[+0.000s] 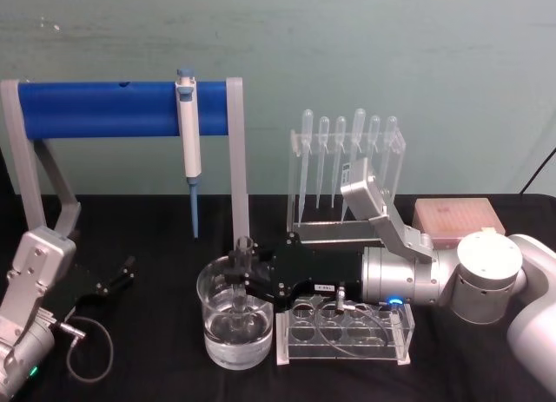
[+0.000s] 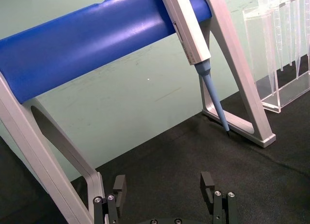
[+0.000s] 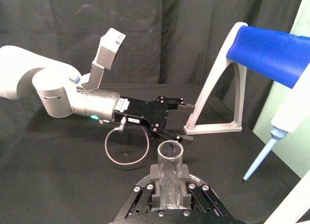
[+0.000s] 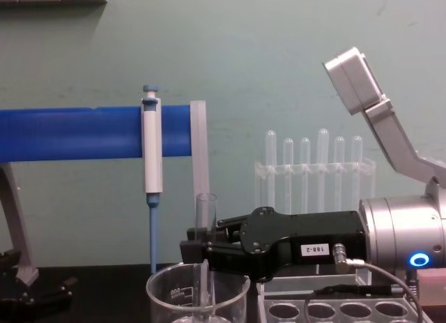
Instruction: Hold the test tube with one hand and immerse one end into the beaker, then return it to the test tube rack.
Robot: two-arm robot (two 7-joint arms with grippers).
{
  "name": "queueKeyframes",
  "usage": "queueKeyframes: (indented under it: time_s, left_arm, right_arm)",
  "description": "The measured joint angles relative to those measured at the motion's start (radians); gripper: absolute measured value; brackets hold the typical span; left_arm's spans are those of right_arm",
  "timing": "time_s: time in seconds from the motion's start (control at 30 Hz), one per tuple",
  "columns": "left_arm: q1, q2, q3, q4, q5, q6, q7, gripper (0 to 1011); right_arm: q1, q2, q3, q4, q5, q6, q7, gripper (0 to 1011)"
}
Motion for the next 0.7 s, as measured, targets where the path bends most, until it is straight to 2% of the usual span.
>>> queueKeyframes:
  time_s: [0.7]
  left_arm:
    - [0.0,0.0,0.0,0.0,0.0,0.0,0.0,1000]
  right_arm:
    - [0.0,0.0,0.0,0.0,0.0,0.0,0.0,225]
